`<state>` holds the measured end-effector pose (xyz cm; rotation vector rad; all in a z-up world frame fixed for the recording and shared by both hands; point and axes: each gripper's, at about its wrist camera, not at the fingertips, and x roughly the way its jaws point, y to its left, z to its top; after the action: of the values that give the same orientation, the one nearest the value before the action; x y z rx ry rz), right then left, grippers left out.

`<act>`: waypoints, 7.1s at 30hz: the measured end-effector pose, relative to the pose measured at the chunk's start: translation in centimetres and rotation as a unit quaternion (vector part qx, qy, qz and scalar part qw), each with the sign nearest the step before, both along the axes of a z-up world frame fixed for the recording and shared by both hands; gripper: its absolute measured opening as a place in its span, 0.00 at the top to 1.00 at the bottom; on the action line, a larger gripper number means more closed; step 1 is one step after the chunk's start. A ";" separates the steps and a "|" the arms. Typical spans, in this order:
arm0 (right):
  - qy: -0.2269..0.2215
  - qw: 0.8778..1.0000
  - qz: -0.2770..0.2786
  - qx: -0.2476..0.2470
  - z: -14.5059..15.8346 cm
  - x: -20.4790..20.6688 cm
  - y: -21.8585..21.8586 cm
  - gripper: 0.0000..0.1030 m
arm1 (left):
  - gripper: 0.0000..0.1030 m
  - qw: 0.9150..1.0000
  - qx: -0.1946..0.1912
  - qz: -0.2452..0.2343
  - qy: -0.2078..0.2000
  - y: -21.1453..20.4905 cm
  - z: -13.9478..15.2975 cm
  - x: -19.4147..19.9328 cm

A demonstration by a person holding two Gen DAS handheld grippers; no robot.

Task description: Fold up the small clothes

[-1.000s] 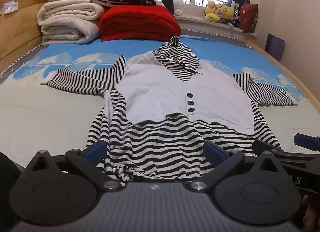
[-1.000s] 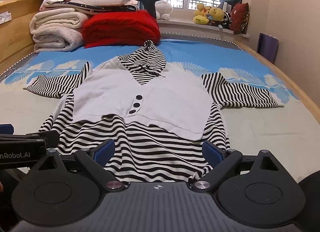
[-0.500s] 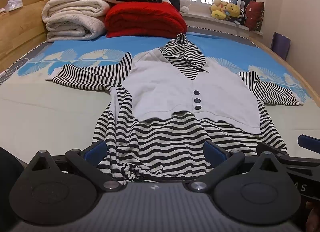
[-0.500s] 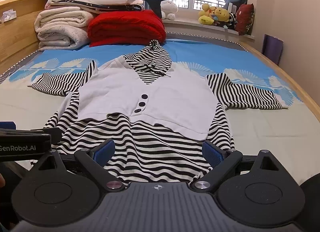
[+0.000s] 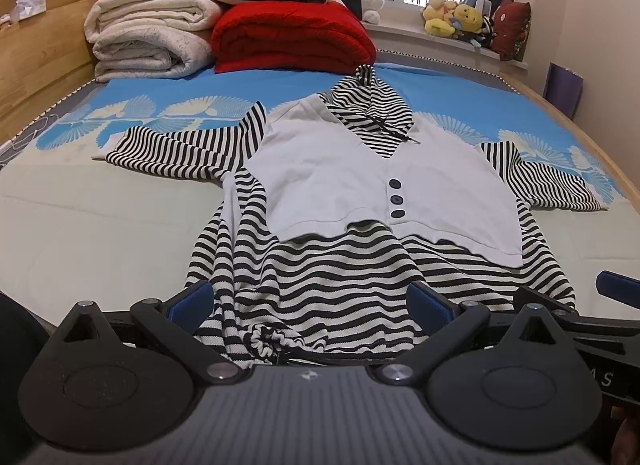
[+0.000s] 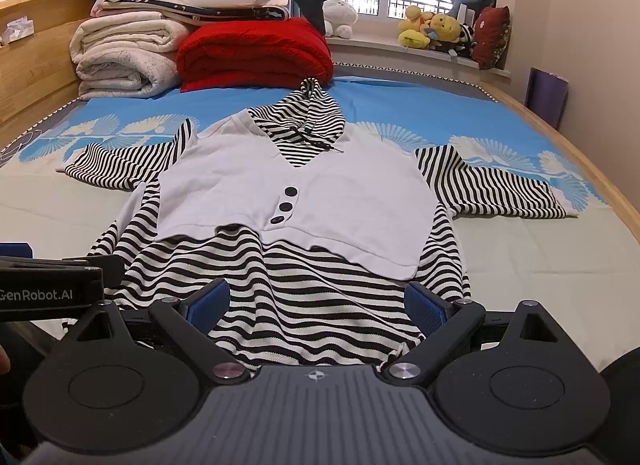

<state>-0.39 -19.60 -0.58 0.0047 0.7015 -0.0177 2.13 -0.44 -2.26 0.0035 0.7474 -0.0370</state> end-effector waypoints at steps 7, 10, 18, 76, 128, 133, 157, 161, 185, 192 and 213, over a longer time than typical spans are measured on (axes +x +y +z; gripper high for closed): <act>0.001 1.000 0.003 -0.001 0.0 0.0 0.1 0.08 | 0.01 1.000 0.001 0.000 0.003 0.1 0.0 0.0; 0.002 1.000 0.002 -0.001 0.0 0.1 0.0 0.08 | 0.01 1.000 0.001 0.000 0.002 0.1 0.0 0.0; 0.005 1.000 0.002 0.000 -0.1 0.1 0.0 0.08 | 0.01 1.000 0.001 0.001 0.006 0.0 -0.2 0.1; -0.059 0.996 -0.065 0.003 2.0 0.9 -2.3 0.13 | 0.01 0.995 0.011 0.039 -0.090 5.2 9.5 18.5; 0.042 0.970 -0.184 0.156 1.4 30.2 -20.7 0.75 | 0.62 0.978 -0.127 -0.136 0.094 -7.8 5.5 33.3; 0.061 0.958 -0.197 0.199 -0.2 30.6 -21.5 0.75 | 0.54 0.988 -0.138 -0.030 0.059 -2.5 4.3 35.9; 0.137 0.964 -0.160 0.165 -7.1 34.2 -13.7 0.93 | 0.54 0.972 -0.141 0.110 0.152 8.8 0.7 41.9; 0.016 0.979 -0.134 0.156 -1.4 33.1 -14.4 0.93 | 0.54 0.972 -0.140 0.087 0.167 7.8 -0.2 41.5; 0.246 0.927 -0.183 0.218 -11.4 33.8 -17.8 0.68 | 0.79 0.960 -0.032 -0.015 0.277 2.1 -8.8 38.2; 0.185 0.934 -0.221 0.213 -8.1 32.8 -21.1 0.57 | 0.70 0.978 -0.020 -0.050 0.200 -1.3 -3.3 37.7; 0.063 0.869 -0.438 0.221 -10.2 27.2 -43.1 0.55 | 0.67 0.977 0.007 -0.122 0.177 -9.4 -2.7 36.6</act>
<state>26.79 -62.71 -10.77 0.7735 0.7715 -0.7388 38.76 -9.86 -4.97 0.1035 1.1011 -0.2722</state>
